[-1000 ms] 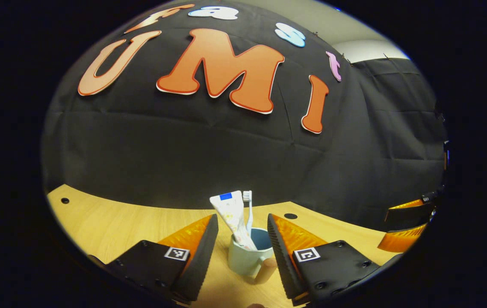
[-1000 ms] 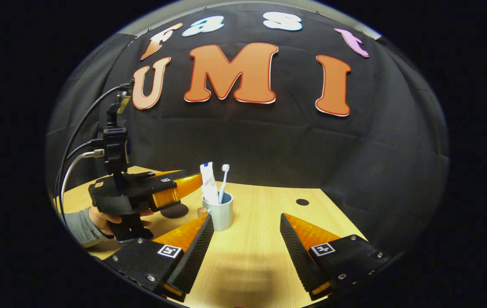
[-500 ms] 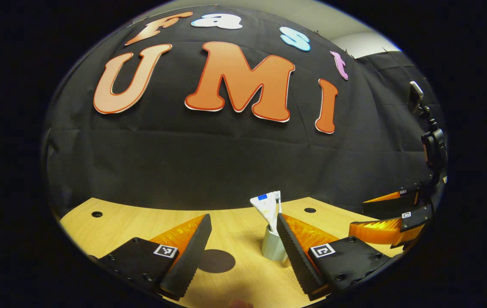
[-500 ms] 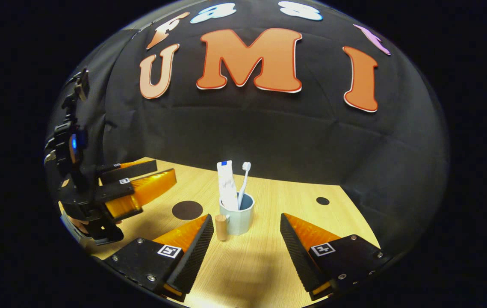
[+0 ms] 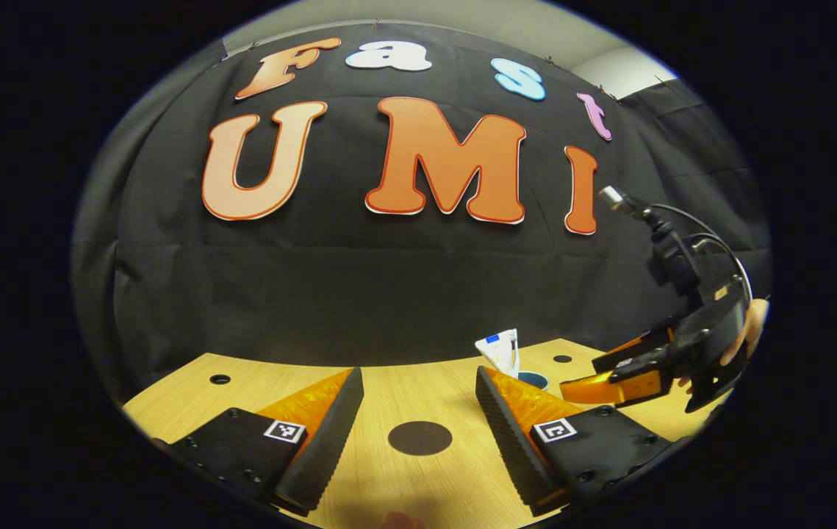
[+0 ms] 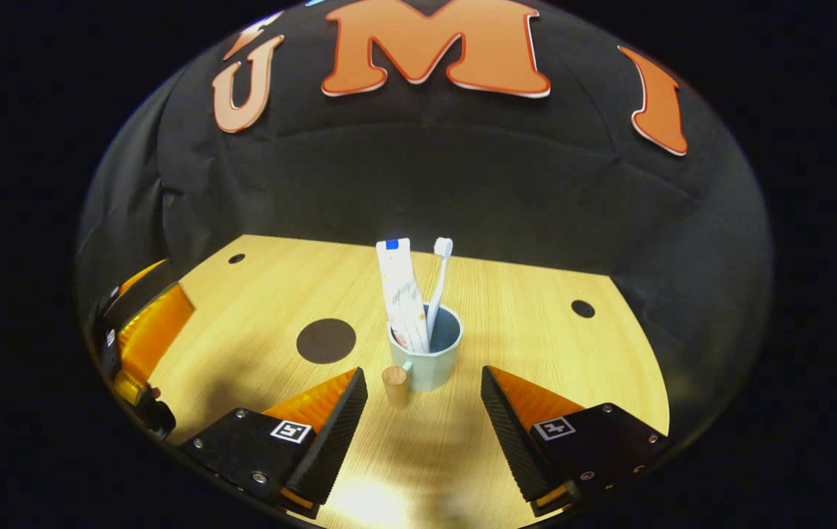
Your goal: Put the toothbrush and toothpaste on the desktop into the cup, then pick up the cup and place it on the coaster on the desktop.
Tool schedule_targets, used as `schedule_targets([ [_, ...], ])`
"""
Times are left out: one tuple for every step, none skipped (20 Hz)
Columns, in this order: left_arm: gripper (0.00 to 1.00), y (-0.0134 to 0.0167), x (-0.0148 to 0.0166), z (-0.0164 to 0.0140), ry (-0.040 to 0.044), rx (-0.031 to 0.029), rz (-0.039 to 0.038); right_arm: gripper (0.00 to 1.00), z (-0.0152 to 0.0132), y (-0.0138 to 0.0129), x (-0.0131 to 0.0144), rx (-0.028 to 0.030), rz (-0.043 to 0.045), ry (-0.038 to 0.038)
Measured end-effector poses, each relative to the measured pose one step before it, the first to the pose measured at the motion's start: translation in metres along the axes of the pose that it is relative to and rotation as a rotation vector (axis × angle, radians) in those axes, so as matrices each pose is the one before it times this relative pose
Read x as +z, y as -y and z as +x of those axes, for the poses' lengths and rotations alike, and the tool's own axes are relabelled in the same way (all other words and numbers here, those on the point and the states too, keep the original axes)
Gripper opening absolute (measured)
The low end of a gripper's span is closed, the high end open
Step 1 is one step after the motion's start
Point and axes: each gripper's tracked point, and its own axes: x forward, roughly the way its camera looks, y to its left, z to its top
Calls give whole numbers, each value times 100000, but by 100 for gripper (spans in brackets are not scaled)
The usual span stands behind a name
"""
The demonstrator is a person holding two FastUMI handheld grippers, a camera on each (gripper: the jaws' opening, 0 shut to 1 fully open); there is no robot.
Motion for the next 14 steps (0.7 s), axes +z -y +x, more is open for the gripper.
schedule_targets([
  [97, -218, 110, -321, 585, 698, 395, 94, 646, -217, -111, 616, 604, -2995],
  [97, -390, 83, 115, 454, 1137, 278, 94, 575, -158, -13, 391, 609, -2368],
  [97, -313, 157, -871, 326, 511, -135, 94, 541, -163, 74, -442, -37, -2140],
  [97, -139, 5, -395, 410, 445, 60, 94, 711, 10, -38, -1233, 11, -2019],
  [97, -83, -88, -190, 384, 217, 402, 94, 597, 155, -147, -1285, 197, -2960],
  [97, -107, -71, -287, 100, 263, 812, 94, 678, 125, -441, -1321, 971, -3390],
  [97, -75, -239, -203, -183, 13, 212, 94, 725, 42, -326, -270, 1437, -3685],
  [97, 69, -113, -232, 189, -373, -72, 93, 437, 35, -289, 123, 2048, -3359],
  [97, -84, 28, -160, 266, -172, -365, 93, 566, 100, -293, -188, 1176, -3386],
  [97, 0, -43, -141, 179, -225, -583, 92, 663, 436, -240, -2289, 1401, -2384],
  [97, 5, -156, -162, 21, -159, -708, 91, 700, -5, 23, -674, 1370, -1555],
  [97, 38, -132, -57, -166, -284, -787, 90, 771, -32, -212, -822, 1244, -1549],
  [97, 38, -259, -104, -471, -399, -596, 90, 608, 71, -22, -1080, 788, -1266],
  [97, 77, -345, 38, -803, -372, -350, 88, 504, 162, -113, -1362, -19, -1435],
])
